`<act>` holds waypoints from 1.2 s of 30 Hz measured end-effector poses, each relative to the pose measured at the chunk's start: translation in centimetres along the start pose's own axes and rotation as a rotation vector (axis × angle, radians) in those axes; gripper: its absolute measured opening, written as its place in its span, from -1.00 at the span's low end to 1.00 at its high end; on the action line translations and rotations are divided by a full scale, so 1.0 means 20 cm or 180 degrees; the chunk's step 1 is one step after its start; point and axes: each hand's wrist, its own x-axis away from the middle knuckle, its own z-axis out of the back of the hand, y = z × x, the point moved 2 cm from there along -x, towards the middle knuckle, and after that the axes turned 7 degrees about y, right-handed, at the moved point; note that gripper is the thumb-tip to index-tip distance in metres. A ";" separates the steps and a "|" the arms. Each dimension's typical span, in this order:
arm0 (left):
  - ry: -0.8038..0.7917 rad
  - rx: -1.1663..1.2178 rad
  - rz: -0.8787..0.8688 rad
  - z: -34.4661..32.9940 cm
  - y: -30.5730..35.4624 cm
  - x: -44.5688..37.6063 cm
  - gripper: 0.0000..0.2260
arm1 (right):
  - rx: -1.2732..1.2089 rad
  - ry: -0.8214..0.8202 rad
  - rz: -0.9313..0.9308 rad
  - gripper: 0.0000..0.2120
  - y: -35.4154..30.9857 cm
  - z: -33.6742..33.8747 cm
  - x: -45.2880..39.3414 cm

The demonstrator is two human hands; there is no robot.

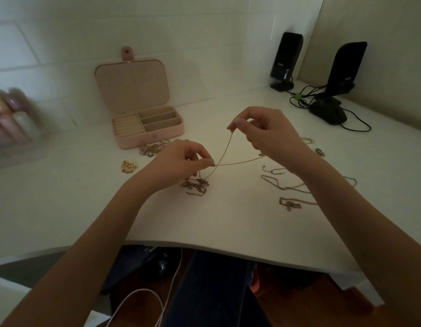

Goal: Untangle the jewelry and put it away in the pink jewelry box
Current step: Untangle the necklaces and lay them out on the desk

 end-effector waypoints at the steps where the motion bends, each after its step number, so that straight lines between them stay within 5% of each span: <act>1: 0.0024 -0.0060 0.0004 0.00 0.00 0.00 -0.92 | -0.0053 0.0038 -0.0012 -0.81 0.00 0.01 0.00; 12: 0.0231 -0.0925 -0.0413 0.04 0.05 0.01 -0.91 | 0.0070 0.0080 0.0421 -0.83 -0.10 0.09 -0.04; 17: -0.0038 0.0826 -0.0100 0.00 0.16 -0.01 -0.53 | 0.0085 -0.0308 0.0660 -0.84 -0.18 0.04 -0.02; 23: -0.0404 0.1816 -0.0113 -0.09 0.23 -0.02 -0.86 | 0.0142 -0.0351 0.0801 -0.84 -0.24 0.05 -0.03; 36: 0.0340 0.3295 0.0612 0.01 0.17 -0.09 -0.68 | 0.0194 0.0022 0.0209 -0.91 -0.07 0.23 0.07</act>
